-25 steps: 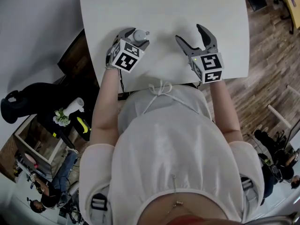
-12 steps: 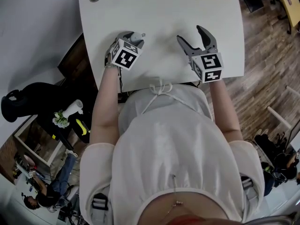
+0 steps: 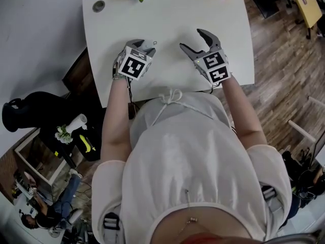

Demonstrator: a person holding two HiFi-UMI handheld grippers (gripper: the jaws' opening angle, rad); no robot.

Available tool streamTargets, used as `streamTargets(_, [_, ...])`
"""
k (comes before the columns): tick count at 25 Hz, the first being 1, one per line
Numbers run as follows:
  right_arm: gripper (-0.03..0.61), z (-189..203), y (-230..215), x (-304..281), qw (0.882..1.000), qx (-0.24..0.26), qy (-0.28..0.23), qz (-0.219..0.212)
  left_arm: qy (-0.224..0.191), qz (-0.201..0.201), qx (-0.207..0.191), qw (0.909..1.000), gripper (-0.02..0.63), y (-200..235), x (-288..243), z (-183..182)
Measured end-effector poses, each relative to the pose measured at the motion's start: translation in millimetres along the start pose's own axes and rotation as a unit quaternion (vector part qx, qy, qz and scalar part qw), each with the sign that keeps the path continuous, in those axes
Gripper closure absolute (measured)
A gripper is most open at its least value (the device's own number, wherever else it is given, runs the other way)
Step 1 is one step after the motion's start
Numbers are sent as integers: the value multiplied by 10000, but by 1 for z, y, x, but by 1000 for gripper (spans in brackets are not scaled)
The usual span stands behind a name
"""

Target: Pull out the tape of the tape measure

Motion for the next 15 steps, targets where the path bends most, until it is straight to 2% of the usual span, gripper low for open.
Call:
streamTargets(4, [236,-7,11,0,9973,513,171,-499,-240,165,-232,9993,385,-14,13,-39])
streamTargets(8, [239,-6,25,-5,9895,1009,502,-905,-187,280,-643,9974,385,-26,17,-60])
streamTargets(12, [307,2,34,-7,9743,1635,950,-1222,-53,479,-1029,9935,385,-40,16,-73])
streamTargets(15, [328,6,40,-9,9598,2108,1235,-1380,14,686,-1262,9896,385,-51,14,-81])
Point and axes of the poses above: the fingertips, and each gripper's own axes: x backward along the fingers, y to its left, z out of its underside, the point moved 2 cm from there along x, backward along the fingers, and after that the axes turned 11 degrees about -x, right-handed, at the moved point
